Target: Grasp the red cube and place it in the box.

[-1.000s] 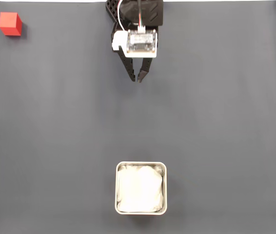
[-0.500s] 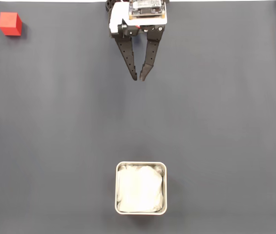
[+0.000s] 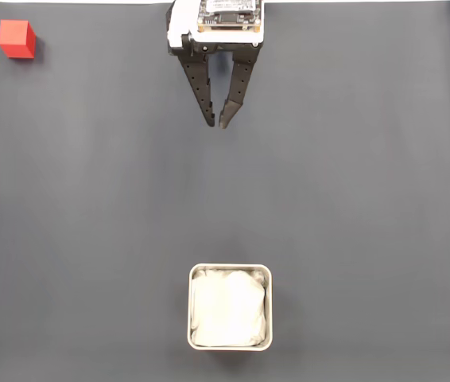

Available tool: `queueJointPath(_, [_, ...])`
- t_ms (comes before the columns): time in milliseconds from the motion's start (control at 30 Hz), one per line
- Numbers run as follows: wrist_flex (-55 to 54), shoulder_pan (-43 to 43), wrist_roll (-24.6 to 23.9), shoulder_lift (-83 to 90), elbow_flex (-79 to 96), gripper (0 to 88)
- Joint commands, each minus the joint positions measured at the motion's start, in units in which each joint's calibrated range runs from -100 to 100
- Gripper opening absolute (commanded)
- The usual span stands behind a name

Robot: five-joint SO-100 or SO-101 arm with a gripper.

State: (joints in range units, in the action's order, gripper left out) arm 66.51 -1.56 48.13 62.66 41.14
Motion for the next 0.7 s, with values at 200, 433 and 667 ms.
queueJointPath(200, [3.08, -6.61, -1.42, -5.64, -9.2, 0.0])
queueJointPath(433, [5.71, -11.08, -1.86, -6.42, -11.85, 0.0])
queueJointPath(667, [7.59, -15.7, -1.95, -5.38, -12.03, 0.0])
